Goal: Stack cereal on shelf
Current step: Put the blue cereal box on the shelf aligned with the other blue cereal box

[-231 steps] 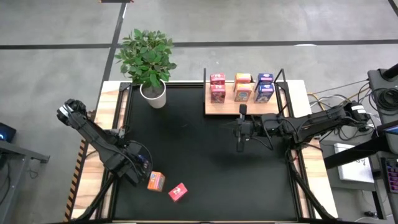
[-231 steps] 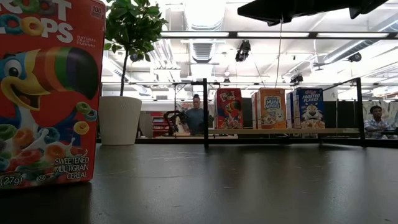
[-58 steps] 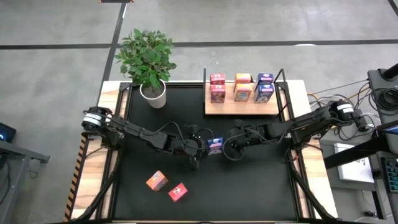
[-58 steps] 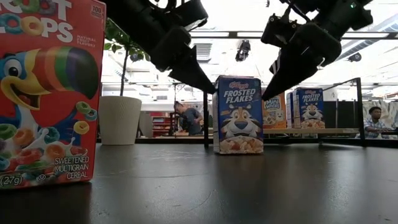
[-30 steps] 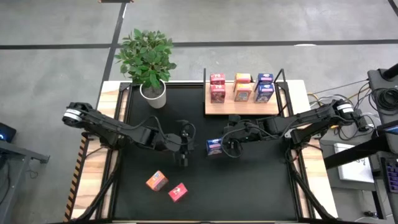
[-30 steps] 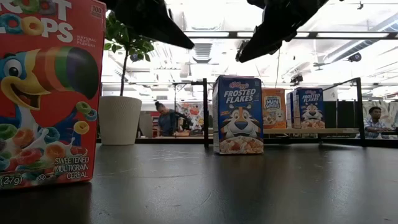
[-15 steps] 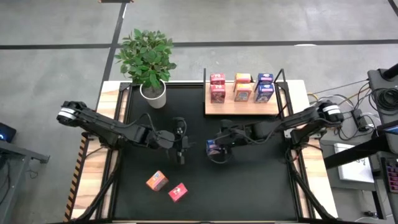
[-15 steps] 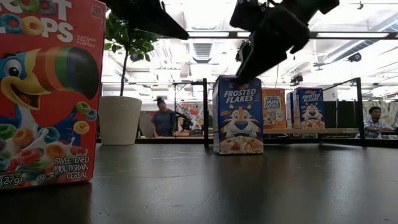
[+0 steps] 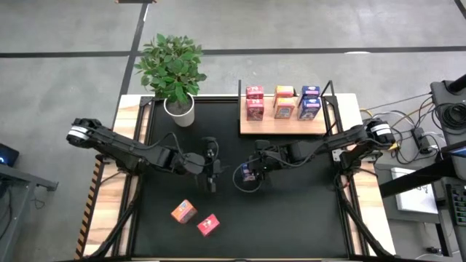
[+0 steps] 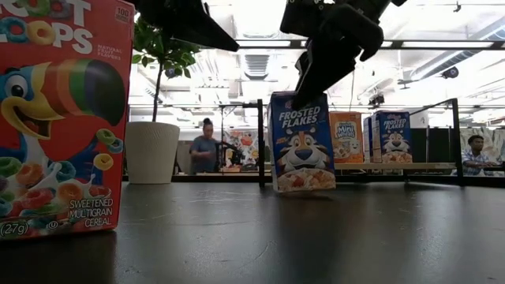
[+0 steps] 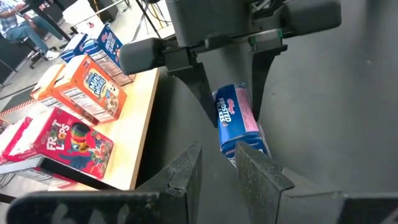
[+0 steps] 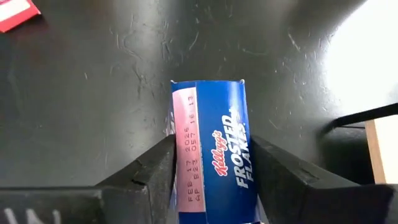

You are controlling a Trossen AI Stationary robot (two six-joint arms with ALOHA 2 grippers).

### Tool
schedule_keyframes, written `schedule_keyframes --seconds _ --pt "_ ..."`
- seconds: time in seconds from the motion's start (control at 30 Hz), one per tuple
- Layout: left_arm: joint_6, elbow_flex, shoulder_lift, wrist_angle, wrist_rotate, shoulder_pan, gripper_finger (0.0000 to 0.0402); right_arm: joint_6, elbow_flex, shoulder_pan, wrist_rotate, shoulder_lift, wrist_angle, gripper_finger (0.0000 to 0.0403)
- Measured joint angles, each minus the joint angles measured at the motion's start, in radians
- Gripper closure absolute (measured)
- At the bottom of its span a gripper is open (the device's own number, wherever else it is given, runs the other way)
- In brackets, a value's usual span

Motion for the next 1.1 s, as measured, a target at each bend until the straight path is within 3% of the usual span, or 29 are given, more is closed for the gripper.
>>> schedule_keyframes --seconds 0.2,0.5,0.7,1.1 --pt "-0.005 0.000 0.000 -0.003 0.000 -0.001 0.0322 0.008 0.000 0.000 0.000 -0.016 -0.024 0.0239" --pt "-0.006 0.000 0.000 -0.015 0.000 -0.001 0.0322 0.054 0.047 -0.050 0.019 -0.175 -0.361 0.0255" --pt "-0.006 0.000 0.000 -0.018 0.001 -0.001 0.0322 0.089 -0.010 -0.144 0.169 -0.367 -0.551 0.0265" --pt "-0.003 0.000 0.000 -0.018 0.001 -0.001 0.0322 -0.061 -0.273 -0.480 0.158 -0.664 -0.409 0.0265"
